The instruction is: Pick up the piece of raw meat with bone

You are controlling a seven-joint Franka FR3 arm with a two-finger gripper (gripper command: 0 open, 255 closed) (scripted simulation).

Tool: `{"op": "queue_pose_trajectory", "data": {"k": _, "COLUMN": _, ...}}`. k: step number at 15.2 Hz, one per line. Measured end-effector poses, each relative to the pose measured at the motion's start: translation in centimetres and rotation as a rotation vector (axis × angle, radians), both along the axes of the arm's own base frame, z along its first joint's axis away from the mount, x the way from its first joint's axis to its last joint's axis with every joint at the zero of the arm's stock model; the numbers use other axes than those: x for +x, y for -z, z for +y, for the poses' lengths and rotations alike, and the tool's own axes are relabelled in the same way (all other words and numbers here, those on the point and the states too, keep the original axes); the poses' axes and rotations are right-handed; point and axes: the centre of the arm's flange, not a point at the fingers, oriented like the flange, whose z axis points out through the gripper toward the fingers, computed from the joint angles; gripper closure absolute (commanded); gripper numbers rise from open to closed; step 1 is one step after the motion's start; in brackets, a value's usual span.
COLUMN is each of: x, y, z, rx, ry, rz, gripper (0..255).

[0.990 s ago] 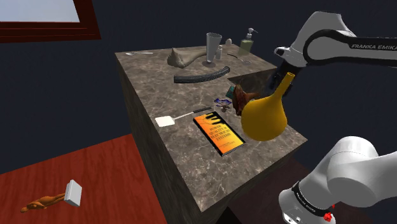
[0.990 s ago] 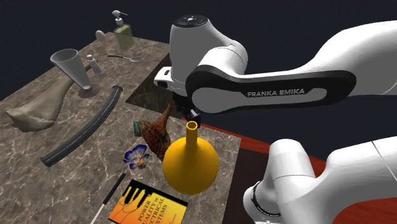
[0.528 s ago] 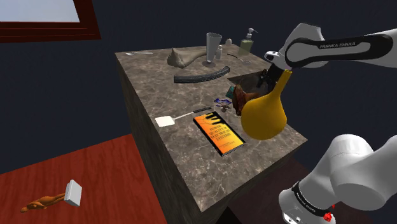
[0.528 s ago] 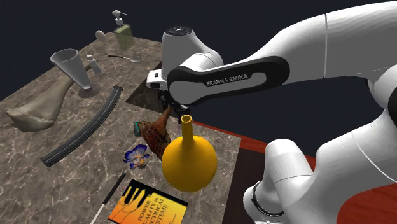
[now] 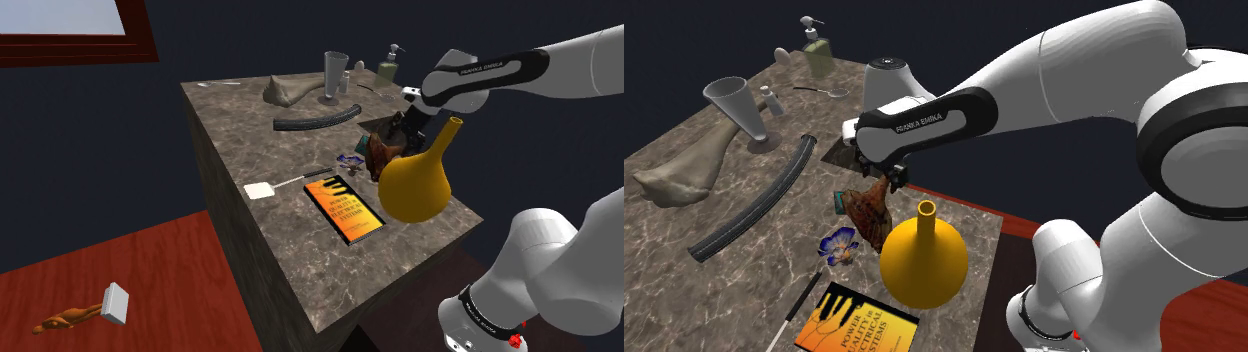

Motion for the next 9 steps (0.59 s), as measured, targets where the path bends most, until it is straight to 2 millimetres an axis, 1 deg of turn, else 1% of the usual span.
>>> {"op": "queue_pose_trajectory", "data": {"k": 3, "x": 0.0, "y": 1.5, "z": 0.0, "rx": 0.000, "ry": -0.003, "rz": -0.001, "gripper": 0}}
{"op": "queue_pose_trajectory", "data": {"k": 4, "x": 0.0, "y": 2.3, "z": -0.1, "rx": 0.000, "ry": -0.003, "rz": -0.001, "gripper": 0}}
{"op": "queue_pose_trajectory", "data": {"k": 5, "x": 0.0, "y": 2.6, "z": -0.1, "rx": 0.000, "ry": -0.003, "rz": -0.001, "gripper": 0}}
{"op": "queue_pose_trajectory", "data": {"k": 6, "x": 0.1, "y": 2.7, "z": -0.1, "rx": 0.000, "ry": -0.003, "rz": -0.001, "gripper": 255}}
{"op": "queue_pose_trajectory", "data": {"k": 9, "x": 0.1, "y": 2.9, "z": -0.1, "rx": -0.001, "ry": -0.003, "rz": -0.001, "gripper": 255}}
